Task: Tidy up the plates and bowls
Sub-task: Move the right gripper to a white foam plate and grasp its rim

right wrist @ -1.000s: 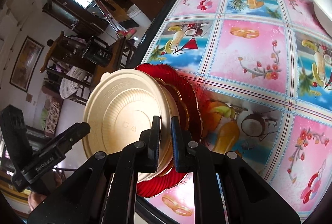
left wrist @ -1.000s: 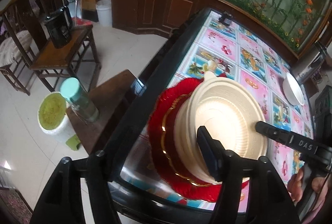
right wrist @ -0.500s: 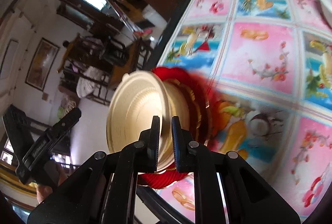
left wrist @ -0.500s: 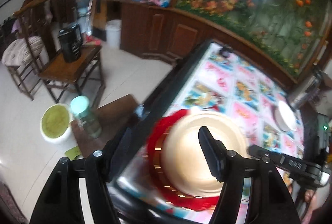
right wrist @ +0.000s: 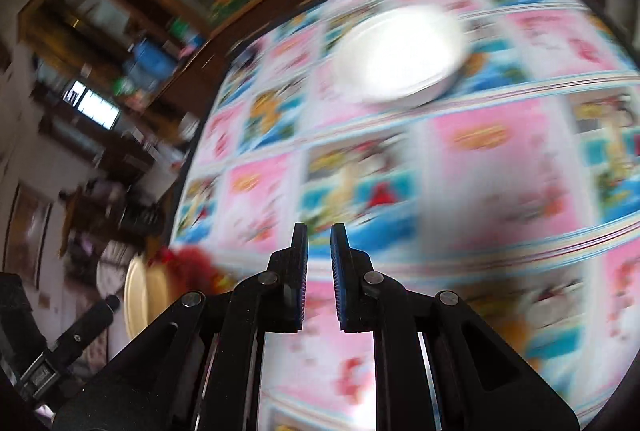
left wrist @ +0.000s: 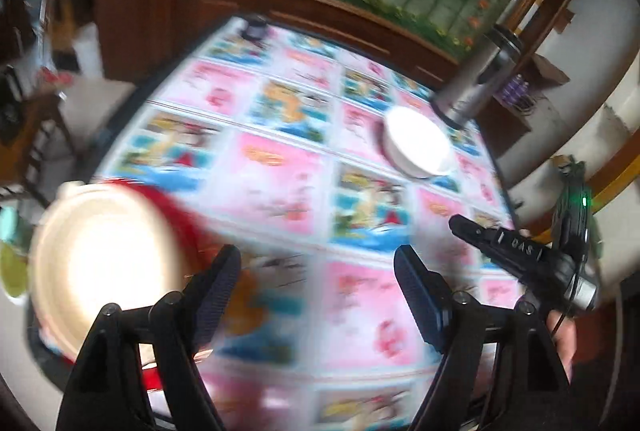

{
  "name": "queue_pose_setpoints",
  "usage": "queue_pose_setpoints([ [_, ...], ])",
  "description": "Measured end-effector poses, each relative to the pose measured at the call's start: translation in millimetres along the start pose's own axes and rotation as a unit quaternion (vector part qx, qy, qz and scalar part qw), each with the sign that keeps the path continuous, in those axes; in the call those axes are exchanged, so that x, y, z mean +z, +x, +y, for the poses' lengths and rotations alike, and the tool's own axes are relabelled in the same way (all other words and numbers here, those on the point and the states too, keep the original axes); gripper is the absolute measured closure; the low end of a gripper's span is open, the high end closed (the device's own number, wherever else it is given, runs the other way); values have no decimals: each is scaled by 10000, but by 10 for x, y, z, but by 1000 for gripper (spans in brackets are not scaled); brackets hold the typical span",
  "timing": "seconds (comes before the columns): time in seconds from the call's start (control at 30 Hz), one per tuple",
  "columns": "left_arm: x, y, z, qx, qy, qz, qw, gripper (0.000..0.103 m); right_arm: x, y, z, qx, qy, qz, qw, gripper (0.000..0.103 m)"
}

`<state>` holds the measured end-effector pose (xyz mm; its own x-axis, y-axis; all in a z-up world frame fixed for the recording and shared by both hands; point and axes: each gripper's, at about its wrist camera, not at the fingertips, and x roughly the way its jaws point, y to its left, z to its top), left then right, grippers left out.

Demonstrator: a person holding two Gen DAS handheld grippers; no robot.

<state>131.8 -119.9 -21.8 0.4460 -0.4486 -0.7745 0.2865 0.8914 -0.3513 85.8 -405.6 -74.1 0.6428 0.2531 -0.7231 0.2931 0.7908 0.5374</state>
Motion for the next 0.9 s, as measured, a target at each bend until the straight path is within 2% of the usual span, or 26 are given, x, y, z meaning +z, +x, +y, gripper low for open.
queue_pose_setpoints([
  [0.2, 480, 579, -505, 286, -225, 12, 9993, 24, 574, -194, -567, 76, 493, -415, 9979, 92],
  [0.33, 836, 1103, -737, 428, -235, 195, 9986, 24, 938, -40, -778, 357, 802, -480, 9950, 87],
  [0.47, 1059, 1434, -856, 594, -124, 131, 9981, 24, 1228, 165, -867, 289, 865, -464, 9948, 86],
  [0.6, 1184, 1738, -901, 515, -203, 413, 9976, 24, 1402, 324, -989, 94, 937, -410, 9947, 87],
  [0.7, 1217, 1965, -947, 624, -130, 560, 9964, 24, 1462, 433, -1077, 131, 1000, -295, 9945, 87],
  [0.9, 1272, 2220, -1008, 525, -144, 774, 9955, 24, 1486, 626, -1131, 72, 1003, -129, 9948, 87],
])
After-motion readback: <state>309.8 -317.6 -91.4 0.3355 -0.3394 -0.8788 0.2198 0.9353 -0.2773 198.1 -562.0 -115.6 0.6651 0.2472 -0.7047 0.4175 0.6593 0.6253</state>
